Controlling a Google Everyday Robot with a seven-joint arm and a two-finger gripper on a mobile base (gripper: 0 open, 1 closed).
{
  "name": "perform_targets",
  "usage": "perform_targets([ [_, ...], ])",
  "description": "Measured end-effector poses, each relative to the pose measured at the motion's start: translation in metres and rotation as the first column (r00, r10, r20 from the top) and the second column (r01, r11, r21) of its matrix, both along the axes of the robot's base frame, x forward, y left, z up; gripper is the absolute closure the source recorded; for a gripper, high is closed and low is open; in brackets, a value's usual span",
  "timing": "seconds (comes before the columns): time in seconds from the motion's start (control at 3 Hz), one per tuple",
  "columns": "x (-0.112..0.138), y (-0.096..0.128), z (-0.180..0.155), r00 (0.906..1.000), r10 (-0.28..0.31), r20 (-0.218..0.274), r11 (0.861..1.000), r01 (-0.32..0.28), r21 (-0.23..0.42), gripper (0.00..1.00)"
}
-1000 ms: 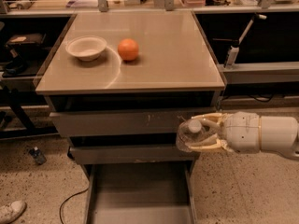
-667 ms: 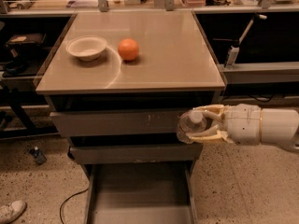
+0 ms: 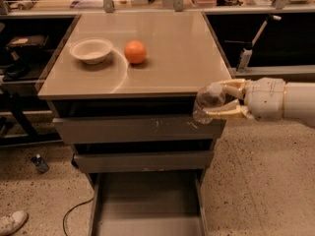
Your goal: Pick water bottle from bottom drawer and place on counter
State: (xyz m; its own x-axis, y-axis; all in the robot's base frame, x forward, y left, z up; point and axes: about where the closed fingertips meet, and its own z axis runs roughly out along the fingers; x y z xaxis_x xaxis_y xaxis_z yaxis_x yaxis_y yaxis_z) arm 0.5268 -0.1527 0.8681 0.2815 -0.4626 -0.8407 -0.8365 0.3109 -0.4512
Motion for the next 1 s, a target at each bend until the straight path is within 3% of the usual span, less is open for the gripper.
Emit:
perform_targets([
  [0.33, -0.0090, -0.0122, 0.0416, 0.9986, 0.005, 0.053, 1.000, -0.004, -0.019, 1.00],
  [1.0, -0.0044, -0.0115, 0.0424, 0.9991, 0.020, 0.036, 1.000, -0.021, 0.012, 1.00],
])
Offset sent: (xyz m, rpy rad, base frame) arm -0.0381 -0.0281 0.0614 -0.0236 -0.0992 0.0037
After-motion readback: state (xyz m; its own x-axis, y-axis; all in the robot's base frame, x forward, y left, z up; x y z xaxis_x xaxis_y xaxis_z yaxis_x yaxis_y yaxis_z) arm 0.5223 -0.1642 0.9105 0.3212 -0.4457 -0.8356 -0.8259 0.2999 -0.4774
